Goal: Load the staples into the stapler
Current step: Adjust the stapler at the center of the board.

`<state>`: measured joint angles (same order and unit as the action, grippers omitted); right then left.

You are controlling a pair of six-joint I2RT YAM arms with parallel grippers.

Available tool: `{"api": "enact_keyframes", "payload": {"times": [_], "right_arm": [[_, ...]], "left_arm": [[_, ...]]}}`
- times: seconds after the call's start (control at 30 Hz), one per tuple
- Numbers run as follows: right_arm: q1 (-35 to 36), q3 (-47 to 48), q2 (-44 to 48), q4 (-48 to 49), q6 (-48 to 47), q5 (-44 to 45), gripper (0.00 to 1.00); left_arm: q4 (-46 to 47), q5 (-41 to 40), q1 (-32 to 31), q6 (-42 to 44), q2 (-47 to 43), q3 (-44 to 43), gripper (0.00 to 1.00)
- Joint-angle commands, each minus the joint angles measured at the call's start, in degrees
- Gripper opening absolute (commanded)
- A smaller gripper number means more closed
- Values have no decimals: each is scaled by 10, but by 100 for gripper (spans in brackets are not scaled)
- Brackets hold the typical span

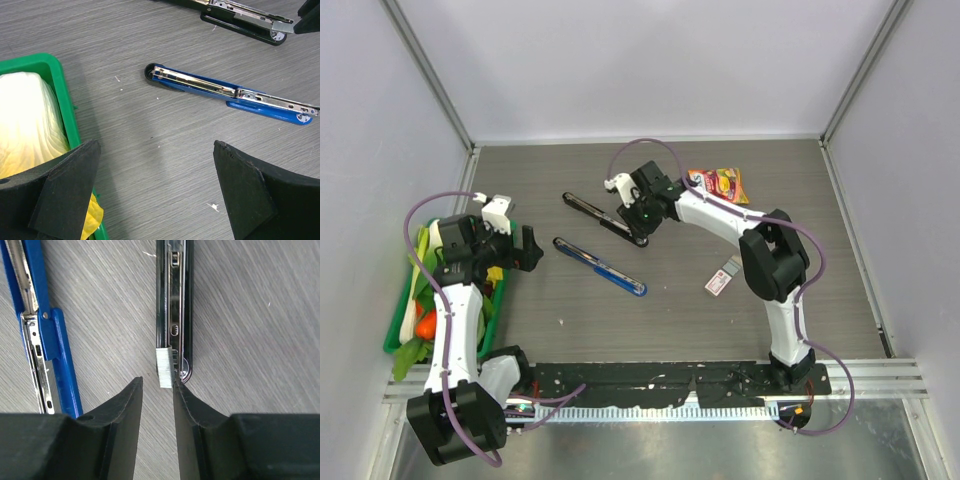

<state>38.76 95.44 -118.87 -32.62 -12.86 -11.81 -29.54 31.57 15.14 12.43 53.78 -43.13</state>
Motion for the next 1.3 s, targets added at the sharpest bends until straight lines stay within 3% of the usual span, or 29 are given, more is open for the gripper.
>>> {"api": "enact_keyframes", "payload": {"times": [0.0, 1.27], "right_arm": [[26, -12, 53, 41, -63, 29, 37], [84, -84, 27, 110, -182, 217, 40]], "left_arm": [[17, 14, 5, 2, -2, 2, 100], [17, 6, 5, 4, 2, 2, 100]]}}
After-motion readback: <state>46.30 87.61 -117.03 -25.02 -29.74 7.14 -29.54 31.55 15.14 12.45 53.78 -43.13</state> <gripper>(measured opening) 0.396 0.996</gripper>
